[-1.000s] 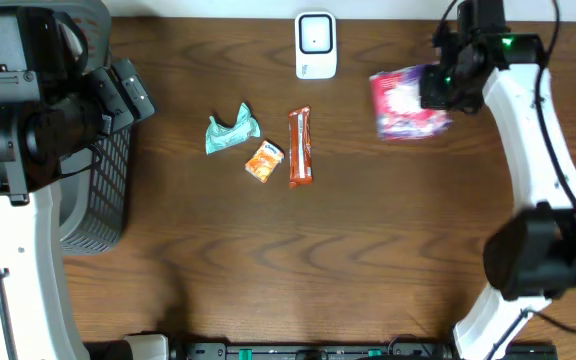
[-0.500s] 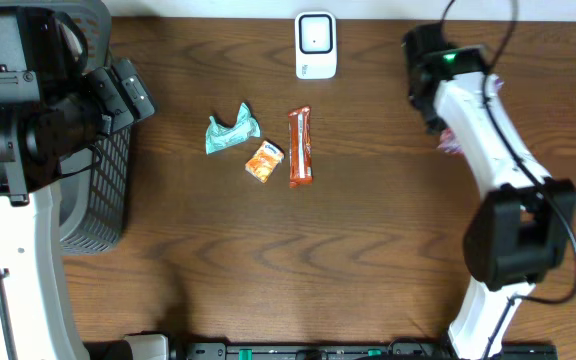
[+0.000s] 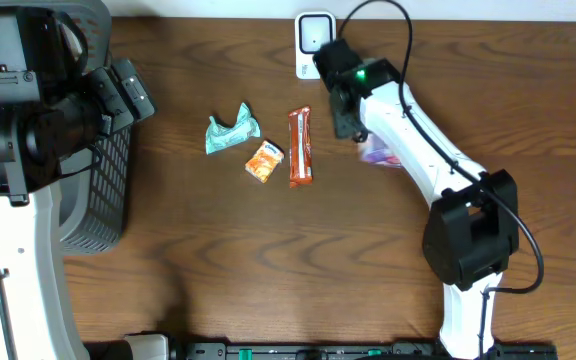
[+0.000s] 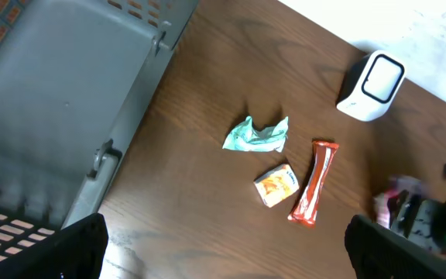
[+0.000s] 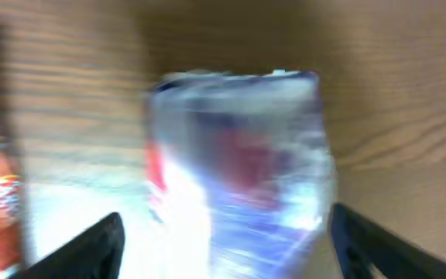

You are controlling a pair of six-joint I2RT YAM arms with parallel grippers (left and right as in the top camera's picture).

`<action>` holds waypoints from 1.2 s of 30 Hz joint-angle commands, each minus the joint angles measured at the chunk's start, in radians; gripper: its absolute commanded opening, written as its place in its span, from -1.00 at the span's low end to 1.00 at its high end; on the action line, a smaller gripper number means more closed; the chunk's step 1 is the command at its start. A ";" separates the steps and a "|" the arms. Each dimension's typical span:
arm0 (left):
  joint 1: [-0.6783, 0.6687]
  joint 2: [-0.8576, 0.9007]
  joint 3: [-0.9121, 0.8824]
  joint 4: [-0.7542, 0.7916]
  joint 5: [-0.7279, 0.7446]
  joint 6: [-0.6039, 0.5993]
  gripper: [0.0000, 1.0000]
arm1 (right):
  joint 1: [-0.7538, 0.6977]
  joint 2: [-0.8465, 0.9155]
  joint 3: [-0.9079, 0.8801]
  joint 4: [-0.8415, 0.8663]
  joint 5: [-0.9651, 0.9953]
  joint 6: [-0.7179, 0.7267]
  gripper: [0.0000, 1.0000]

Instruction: Scan the item barcode

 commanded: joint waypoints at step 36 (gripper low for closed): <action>0.003 0.003 -0.005 0.000 -0.008 0.013 0.96 | -0.491 0.167 -0.117 0.111 -1.093 -0.357 -0.98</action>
